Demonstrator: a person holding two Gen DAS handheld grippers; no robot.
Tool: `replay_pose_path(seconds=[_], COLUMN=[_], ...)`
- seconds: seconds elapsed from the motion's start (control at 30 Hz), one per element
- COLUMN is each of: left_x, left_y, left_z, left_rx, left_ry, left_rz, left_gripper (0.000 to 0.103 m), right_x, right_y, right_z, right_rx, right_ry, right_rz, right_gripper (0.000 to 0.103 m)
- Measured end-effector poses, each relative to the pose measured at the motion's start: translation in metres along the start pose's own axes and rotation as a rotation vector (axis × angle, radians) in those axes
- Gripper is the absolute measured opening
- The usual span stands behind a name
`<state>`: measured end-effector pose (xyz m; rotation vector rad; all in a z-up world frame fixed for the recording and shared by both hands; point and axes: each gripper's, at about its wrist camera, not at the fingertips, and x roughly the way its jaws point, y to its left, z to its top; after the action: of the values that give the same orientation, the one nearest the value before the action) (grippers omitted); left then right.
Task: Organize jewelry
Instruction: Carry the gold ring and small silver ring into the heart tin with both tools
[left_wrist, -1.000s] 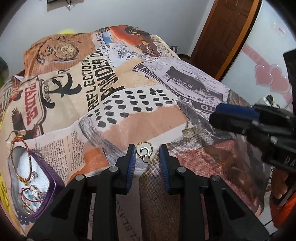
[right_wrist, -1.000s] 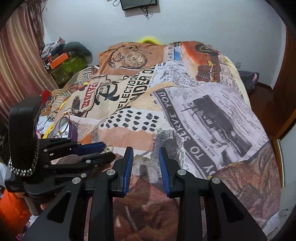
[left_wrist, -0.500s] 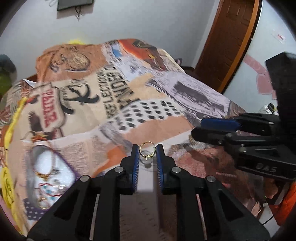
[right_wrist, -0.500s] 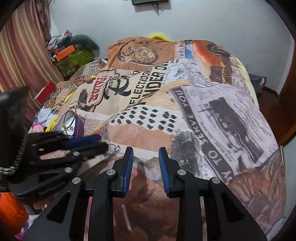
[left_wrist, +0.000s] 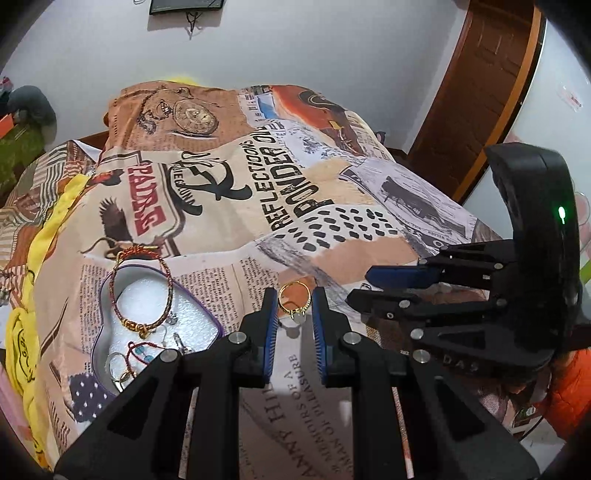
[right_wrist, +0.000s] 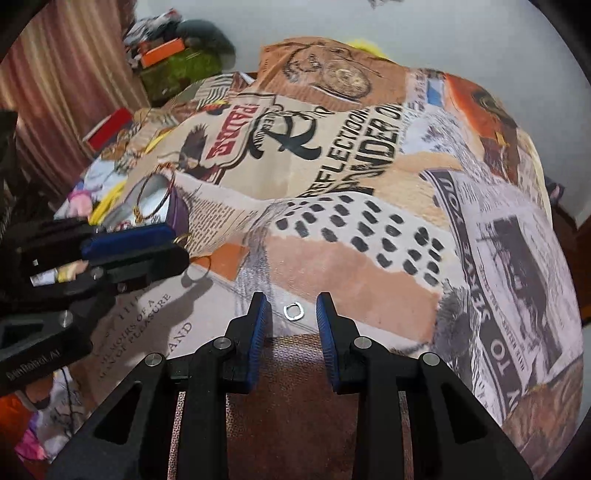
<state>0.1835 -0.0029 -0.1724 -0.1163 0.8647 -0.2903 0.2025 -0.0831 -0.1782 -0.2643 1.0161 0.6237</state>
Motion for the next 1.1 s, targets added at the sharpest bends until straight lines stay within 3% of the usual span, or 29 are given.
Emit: replay_pose_path(seconds=[0.13,0.43,1.1], left_x=[-0.002,-0.026,-0.090], left_y=[0.004,0.007,0.047], left_z=[0.000,0.001,0.003], left_rx=[-0.027,-0.036,-0.078], left_ry=[-0.011,-0.058,-0.193], left_rz=[0.001,0.019,0.138], left_gripper=[0.017,0.017,0.017], right_x=[0.003,-0.005,-0.063], right_y=[0.007,0.002,0.060], right_z=[-0.002,0.003,0.056], right_rx=[-0.045,0.030,-0.021], right_ry=[0.007,-0.014,-0.256], right_rz=[-0.004,0.006,0.108], right_gripper=[0.010,0.009,0.009])
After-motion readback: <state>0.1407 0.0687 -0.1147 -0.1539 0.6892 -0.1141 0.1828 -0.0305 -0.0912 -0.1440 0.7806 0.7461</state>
